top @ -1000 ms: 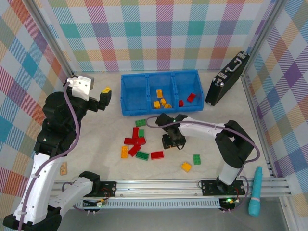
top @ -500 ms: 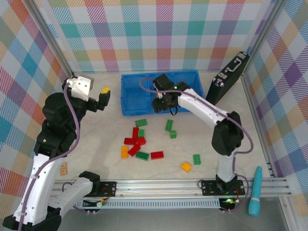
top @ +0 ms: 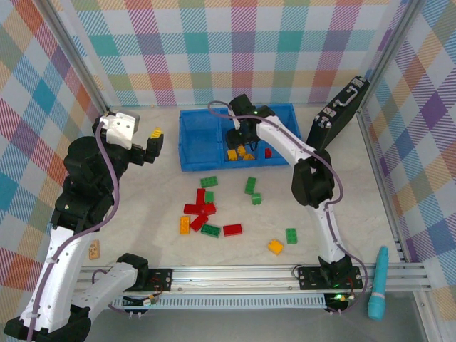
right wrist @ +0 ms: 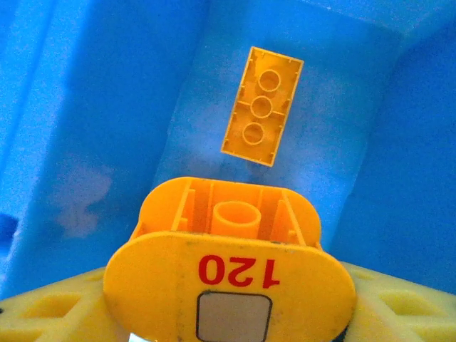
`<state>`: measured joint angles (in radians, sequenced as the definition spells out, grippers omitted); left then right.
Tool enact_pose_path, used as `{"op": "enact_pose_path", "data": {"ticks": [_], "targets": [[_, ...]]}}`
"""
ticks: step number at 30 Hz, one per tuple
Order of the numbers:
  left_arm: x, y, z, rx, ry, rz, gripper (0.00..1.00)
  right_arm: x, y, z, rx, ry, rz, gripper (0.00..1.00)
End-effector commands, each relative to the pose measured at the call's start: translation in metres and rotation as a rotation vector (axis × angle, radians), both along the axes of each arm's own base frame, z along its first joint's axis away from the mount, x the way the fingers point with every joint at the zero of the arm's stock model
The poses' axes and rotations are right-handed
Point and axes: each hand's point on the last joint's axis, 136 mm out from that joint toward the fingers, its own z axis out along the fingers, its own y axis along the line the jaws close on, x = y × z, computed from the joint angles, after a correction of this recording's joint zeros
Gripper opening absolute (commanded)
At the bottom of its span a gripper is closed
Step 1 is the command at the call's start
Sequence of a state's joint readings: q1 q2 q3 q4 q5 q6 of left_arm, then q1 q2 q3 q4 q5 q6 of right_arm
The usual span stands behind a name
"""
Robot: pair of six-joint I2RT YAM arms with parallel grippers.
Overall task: Sort the legos into containers by color
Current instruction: Place the lego in the container, then pick up the lego from the bottom-center of the table.
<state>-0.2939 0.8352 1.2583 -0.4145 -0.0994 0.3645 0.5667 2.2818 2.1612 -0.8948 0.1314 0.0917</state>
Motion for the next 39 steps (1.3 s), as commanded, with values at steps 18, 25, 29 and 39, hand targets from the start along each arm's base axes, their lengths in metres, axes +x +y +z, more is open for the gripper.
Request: {"op": "enact_pose_path", "data": {"ticks": [18, 25, 29, 39], "targets": [[-0.015, 0.0, 0.017, -0.029, -0.073, -0.021, 1.0, -0.271, -0.105, 0.009, 0.195, 0.357, -0.543, 0.87], [-0.016, -0.006, 0.018, -0.05, -0.067, -0.055, 1.0, -0.35, -0.125, -0.018, 0.067, 0.393, -0.447, 0.92], [-0.02, -0.003, 0.019, -0.052, -0.084, -0.047, 1.0, -0.373, -0.122, -0.037, 0.046, 0.377, -0.29, 0.92], [-0.022, -0.005, 0.021, -0.061, -0.081, -0.062, 1.0, -0.362, -0.124, -0.069, -0.113, 0.282, -0.175, 0.89]]}}
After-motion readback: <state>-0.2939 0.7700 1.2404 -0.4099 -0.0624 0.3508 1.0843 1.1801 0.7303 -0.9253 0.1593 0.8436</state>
